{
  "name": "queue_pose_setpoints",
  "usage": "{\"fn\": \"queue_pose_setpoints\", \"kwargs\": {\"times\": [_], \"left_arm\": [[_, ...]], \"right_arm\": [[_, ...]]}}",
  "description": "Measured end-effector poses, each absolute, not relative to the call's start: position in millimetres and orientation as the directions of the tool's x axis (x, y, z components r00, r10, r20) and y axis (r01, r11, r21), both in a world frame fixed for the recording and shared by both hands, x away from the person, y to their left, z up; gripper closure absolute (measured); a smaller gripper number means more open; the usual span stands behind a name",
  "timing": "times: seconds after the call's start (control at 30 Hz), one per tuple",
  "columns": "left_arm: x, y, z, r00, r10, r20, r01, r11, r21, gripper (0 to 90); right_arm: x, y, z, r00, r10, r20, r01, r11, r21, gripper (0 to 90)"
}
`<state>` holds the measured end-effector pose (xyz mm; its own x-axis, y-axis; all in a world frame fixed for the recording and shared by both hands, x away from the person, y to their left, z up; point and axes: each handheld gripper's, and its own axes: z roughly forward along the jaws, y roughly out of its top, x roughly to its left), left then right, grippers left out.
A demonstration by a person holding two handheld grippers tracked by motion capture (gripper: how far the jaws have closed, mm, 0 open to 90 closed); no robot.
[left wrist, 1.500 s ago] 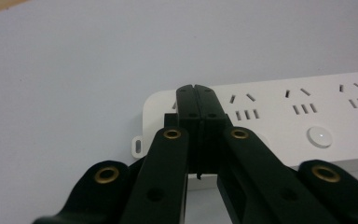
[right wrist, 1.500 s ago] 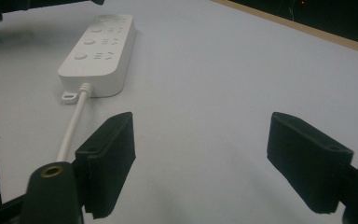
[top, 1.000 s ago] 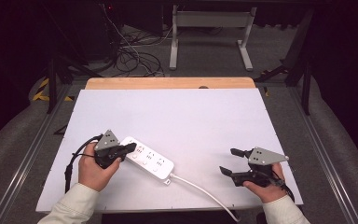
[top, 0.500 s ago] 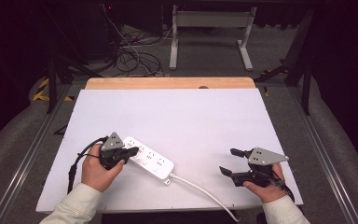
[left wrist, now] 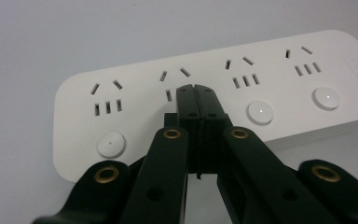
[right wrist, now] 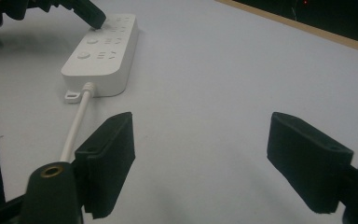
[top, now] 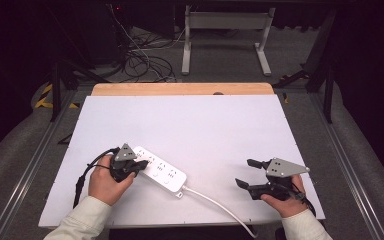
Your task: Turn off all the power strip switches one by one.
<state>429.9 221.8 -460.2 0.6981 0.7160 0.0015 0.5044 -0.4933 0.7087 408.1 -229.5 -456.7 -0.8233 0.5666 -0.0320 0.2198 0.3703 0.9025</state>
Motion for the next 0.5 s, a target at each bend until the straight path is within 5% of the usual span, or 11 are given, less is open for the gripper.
{"fn": "queue_pose_setpoints", "kwargs": {"times": [0.5], "left_arm": [[431.8,225.3,-462.0,0.688,0.726,0.004,0.513,-0.49,0.705,90.0]], "right_arm": [[407.6,-229.2,-456.7,-0.825,0.564,-0.032,0.218,0.371,0.903,24.2]]}}
